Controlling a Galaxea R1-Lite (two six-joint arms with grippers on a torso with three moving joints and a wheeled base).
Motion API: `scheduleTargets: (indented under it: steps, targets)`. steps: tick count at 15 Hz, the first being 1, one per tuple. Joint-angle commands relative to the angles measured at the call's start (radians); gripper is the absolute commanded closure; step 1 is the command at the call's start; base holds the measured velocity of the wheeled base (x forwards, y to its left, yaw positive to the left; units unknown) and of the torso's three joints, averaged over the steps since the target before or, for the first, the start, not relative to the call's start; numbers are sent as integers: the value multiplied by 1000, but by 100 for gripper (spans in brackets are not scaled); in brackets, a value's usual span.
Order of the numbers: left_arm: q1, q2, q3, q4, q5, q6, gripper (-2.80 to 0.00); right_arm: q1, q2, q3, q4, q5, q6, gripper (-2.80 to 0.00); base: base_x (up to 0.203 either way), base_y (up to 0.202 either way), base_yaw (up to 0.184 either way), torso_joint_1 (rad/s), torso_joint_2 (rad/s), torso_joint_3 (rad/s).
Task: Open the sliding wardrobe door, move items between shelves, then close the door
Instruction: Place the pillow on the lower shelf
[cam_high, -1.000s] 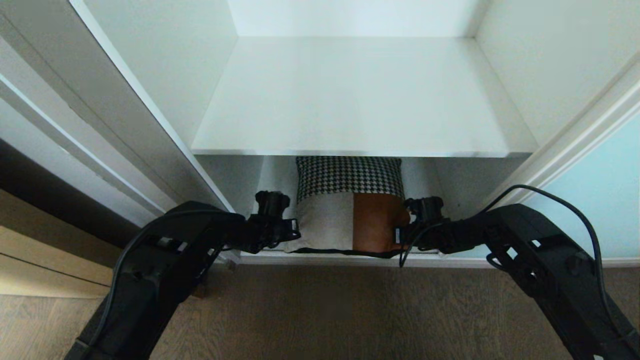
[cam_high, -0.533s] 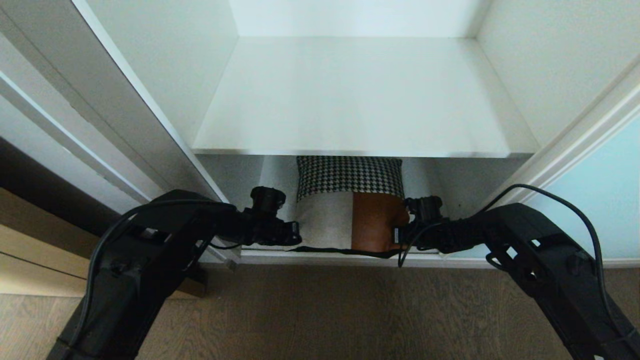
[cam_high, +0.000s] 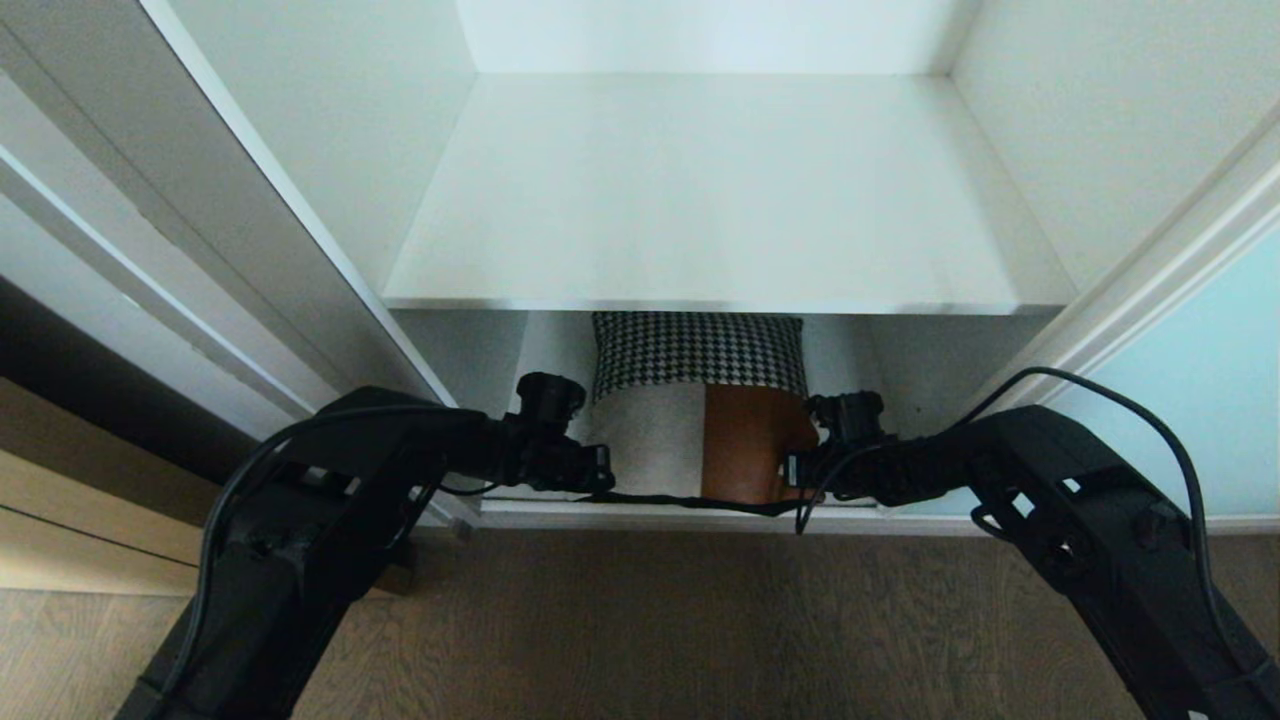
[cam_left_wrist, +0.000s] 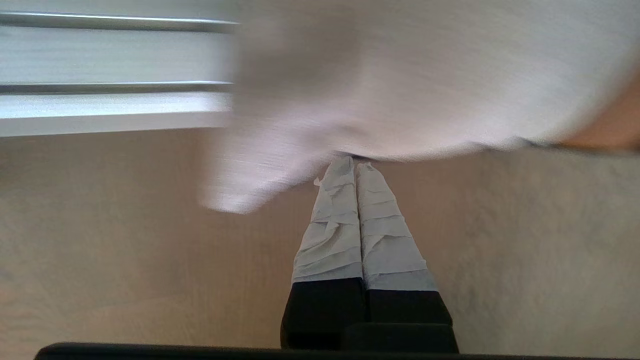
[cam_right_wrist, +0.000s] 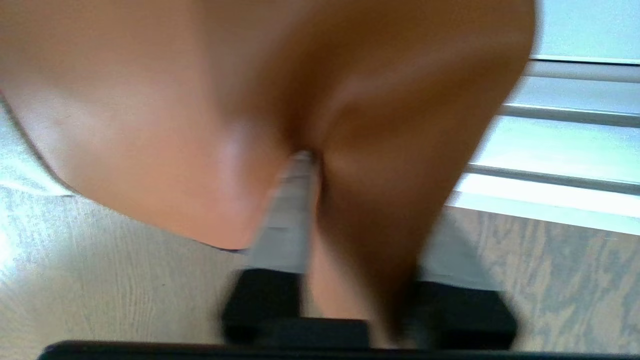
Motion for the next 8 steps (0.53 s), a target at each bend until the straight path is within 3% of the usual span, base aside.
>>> scheduleTargets:
  steps: [1, 8]
  targets:
    - [-5, 17, -2, -7, 1, 4, 0, 2, -4, 4, -4, 1, 4, -280, 0, 0, 0, 0, 0, 0]
    - [-3, 35, -3, 4, 12, 18, 0, 5, -36, 65, -73, -5, 5, -280, 0, 0, 0, 0, 0, 0]
